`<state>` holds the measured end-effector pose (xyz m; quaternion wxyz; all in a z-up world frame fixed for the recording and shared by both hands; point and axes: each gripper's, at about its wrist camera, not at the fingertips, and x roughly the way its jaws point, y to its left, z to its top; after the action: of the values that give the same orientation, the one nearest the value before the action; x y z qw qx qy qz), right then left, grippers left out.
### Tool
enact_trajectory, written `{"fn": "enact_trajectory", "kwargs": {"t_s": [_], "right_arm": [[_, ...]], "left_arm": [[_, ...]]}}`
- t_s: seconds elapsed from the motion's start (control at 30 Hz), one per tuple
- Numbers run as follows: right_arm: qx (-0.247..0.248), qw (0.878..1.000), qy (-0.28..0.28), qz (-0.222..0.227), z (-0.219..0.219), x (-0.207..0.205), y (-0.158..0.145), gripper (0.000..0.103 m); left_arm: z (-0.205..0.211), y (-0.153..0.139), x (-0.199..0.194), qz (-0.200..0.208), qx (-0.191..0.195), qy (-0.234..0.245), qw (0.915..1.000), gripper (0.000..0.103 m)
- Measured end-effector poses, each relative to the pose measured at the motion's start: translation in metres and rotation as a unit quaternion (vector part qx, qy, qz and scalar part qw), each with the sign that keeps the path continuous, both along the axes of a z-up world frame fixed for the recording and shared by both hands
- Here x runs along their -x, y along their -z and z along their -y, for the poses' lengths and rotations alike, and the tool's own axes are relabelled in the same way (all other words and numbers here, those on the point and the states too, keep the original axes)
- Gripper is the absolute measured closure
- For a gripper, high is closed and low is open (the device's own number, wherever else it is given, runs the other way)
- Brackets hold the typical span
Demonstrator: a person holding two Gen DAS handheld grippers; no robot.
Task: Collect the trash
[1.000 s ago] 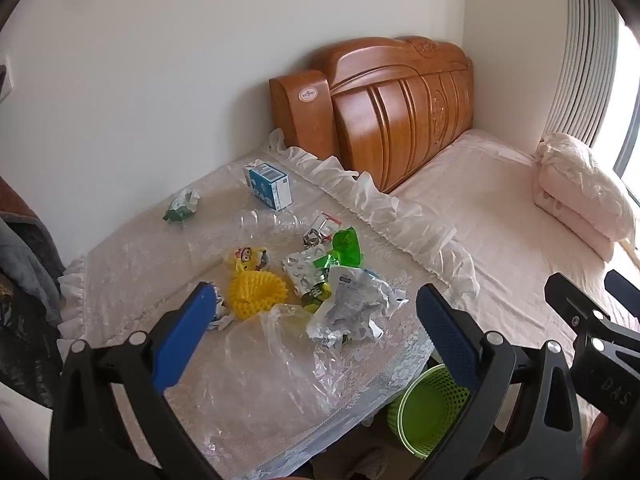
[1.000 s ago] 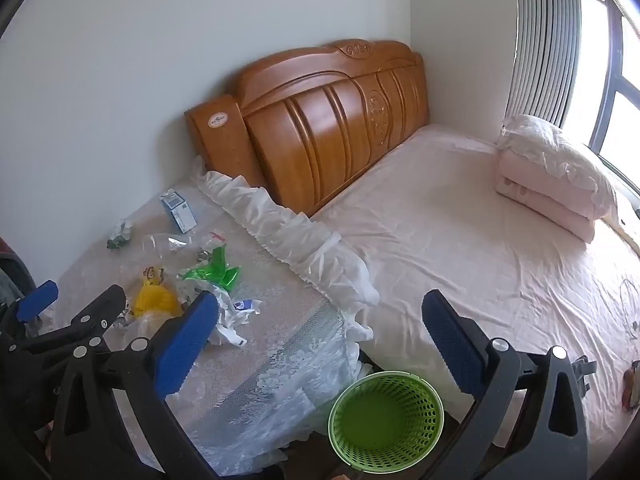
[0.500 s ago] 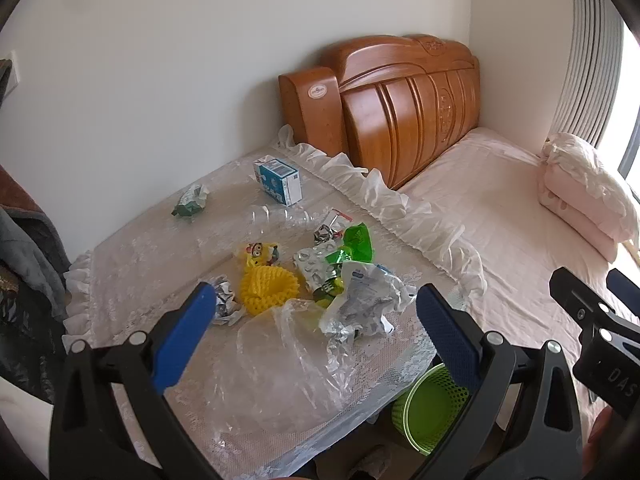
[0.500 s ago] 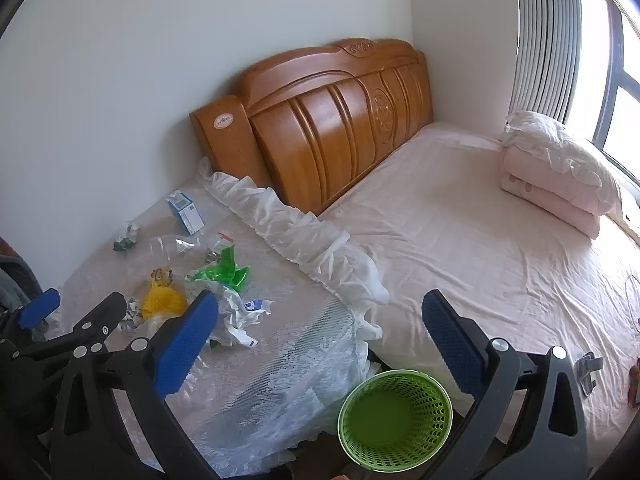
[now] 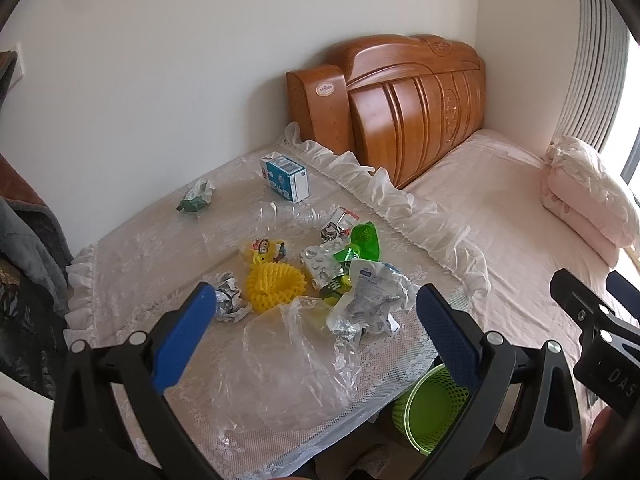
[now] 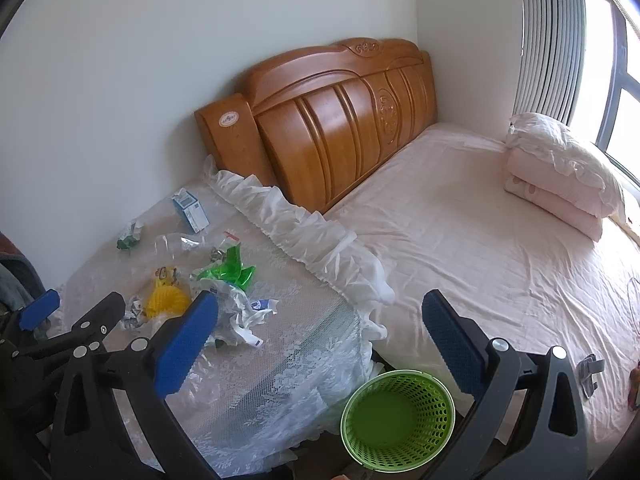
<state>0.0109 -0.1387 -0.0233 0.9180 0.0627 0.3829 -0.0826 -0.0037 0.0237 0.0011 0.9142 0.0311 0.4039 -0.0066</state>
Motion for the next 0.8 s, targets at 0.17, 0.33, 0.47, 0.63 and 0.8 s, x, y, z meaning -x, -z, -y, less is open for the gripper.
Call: {"fn": "enact_trajectory", "kwargs": {"t_s": [0.17,0.33,0.47,0.63,0.8], "right_arm": [[0.0,1.0,-0.002,-0.002,0.0018,-0.0003,0.0012,0.002],[-0.001,1.0,-0.001,-0.003,0.0021,-0.0007,0.0019,0.002],[-0.001,1.0,-0.001,-0.005,0.0031,-0.001,0.0023,0.002],[-0.002,1.0,-0.001,-0.005,0.003,-0.0011,0.0032,0.002],[-0.001,1.0,-0.001,-0.005,0.0027,-0.0009,0.0035,0.002]], "left_arm": [[-0.0009,0.001,-0.0005,-0.002,0.001,-0.001,1.0,0.007],[-0.001,0.0014,-0.0001,-0.002,0.001,-0.001,1.0,0.007],[-0.0015,0.0018,-0.0002,-0.002,0.002,-0.001,1.0,0.007],[-0.001,0.0038,-0.0004,-0.003,0.001,-0.002,1.0,0.007],[-0.0016,0.0043,-0.0009,-0.003,0.001,-0.002,1.0,0.007]]}}
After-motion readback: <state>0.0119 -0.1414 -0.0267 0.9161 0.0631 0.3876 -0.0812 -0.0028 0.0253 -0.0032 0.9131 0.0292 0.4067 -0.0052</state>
